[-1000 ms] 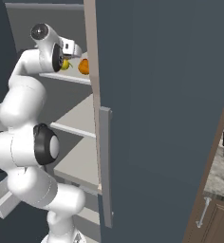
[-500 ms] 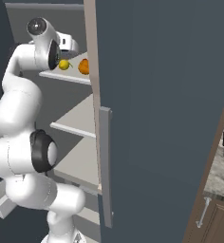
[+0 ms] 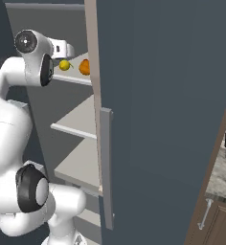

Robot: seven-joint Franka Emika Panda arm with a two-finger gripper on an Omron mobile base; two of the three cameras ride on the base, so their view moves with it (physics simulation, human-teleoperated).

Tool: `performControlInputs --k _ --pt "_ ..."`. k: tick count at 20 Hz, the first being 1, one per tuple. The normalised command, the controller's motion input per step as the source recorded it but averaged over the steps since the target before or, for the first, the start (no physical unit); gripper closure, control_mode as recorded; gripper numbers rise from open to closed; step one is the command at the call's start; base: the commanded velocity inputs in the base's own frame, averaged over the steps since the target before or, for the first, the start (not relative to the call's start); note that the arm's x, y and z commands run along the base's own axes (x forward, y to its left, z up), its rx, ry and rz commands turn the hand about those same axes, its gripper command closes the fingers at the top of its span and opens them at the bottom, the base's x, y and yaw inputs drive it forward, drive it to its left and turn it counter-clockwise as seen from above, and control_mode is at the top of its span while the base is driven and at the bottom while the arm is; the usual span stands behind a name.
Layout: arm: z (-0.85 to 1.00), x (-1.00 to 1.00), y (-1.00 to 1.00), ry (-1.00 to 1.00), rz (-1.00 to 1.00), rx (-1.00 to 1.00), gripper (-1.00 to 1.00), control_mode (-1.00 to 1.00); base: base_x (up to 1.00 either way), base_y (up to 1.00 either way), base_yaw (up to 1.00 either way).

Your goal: Take the lemon and orange from the second highest rack and move them to the highest rack where the bell pepper and steak are located, to maximize freezer space. Close the freezer door after rearranging.

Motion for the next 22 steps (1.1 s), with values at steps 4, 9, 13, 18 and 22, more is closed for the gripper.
performControlInputs --k 4,9,13,18,22 --pt "0.25 -0.89 -0.21 0.0 0.0 0.0 -1.0 -1.0 0.0 0.0 0.0" --pt "0.32 -0.82 -0.19 0.01 0.0 0.0 -1.0 -1.0 0.0 0.0 0.0" --pt "0.12 -0.86 -0.18 0.01 0.0 0.0 -1.0 -1.0 0.0 0.0 0.0" --pt "0.0 -0.9 -0.16 0.01 0.0 0.0 -1.0 -1.0 0.0 0.0 0.0" --pt "0.0 -0.85 -0.09 0.01 0.0 0.0 -1.0 -1.0 0.0 0.0 0.0"
